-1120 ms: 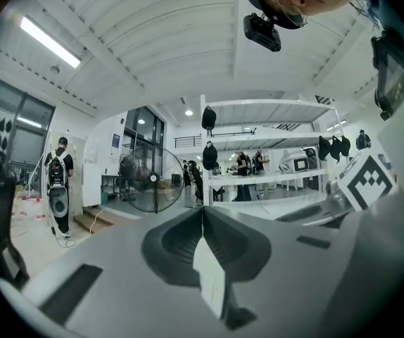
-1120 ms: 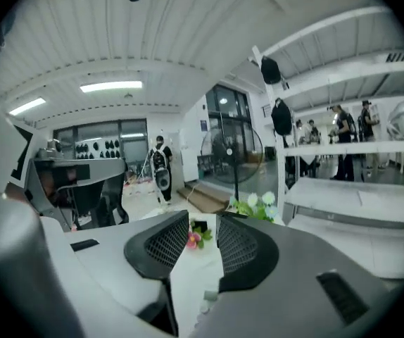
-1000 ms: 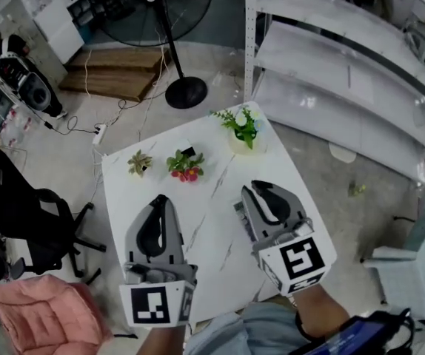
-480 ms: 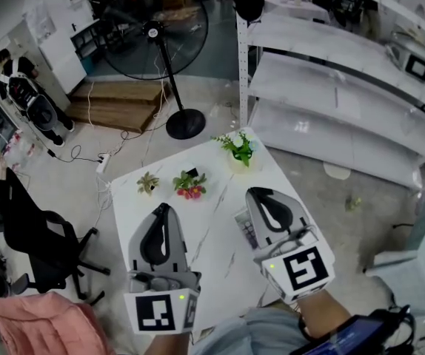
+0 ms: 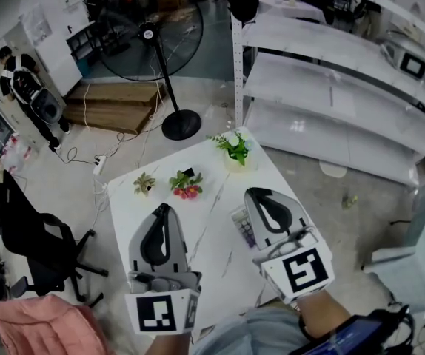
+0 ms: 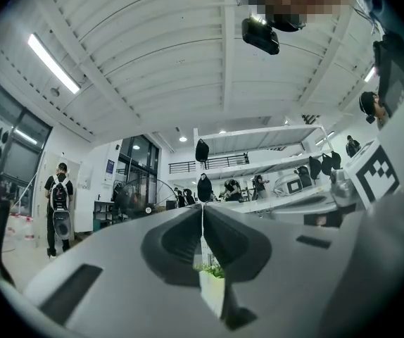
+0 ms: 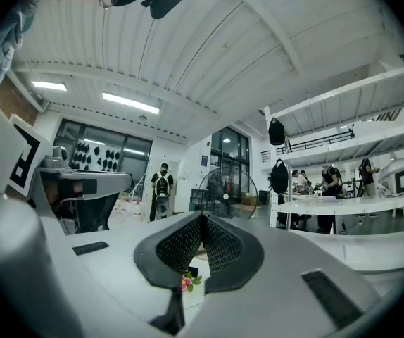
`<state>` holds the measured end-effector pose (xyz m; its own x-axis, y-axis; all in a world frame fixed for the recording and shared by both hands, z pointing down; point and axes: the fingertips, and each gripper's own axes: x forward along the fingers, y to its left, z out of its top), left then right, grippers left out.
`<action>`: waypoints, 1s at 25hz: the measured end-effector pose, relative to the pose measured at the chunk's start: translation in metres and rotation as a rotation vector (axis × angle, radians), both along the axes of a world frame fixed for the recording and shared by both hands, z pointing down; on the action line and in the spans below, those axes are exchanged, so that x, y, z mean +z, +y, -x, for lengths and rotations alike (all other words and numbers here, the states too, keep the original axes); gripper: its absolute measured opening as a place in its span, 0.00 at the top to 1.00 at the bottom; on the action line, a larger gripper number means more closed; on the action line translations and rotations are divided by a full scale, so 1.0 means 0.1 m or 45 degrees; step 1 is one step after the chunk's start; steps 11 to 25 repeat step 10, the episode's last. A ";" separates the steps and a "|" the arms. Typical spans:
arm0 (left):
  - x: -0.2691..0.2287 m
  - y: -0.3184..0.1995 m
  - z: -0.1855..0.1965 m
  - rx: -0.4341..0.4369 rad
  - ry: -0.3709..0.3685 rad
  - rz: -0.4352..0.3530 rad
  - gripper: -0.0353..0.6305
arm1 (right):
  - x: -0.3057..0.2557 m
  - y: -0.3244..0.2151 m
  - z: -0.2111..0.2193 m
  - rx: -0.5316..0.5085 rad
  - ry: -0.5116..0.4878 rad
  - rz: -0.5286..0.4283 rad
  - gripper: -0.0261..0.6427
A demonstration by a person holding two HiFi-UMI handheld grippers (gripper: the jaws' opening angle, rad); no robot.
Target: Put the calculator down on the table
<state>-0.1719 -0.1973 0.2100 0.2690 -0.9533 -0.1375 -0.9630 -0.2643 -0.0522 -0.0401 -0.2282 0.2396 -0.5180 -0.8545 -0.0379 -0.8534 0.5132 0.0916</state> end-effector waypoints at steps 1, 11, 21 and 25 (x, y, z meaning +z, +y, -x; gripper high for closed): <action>0.00 -0.01 0.00 0.001 0.001 0.002 0.93 | 0.00 -0.01 0.00 0.000 0.000 0.002 0.94; -0.06 -0.09 -0.02 0.005 -0.006 -0.054 0.93 | 0.05 -0.08 0.01 0.001 0.000 0.006 0.94; -0.06 -0.09 -0.02 0.005 -0.006 -0.054 0.93 | 0.05 -0.08 0.01 0.001 0.000 0.006 0.94; -0.06 -0.09 -0.02 0.005 -0.006 -0.054 0.93 | 0.05 -0.08 0.01 0.001 0.000 0.006 0.94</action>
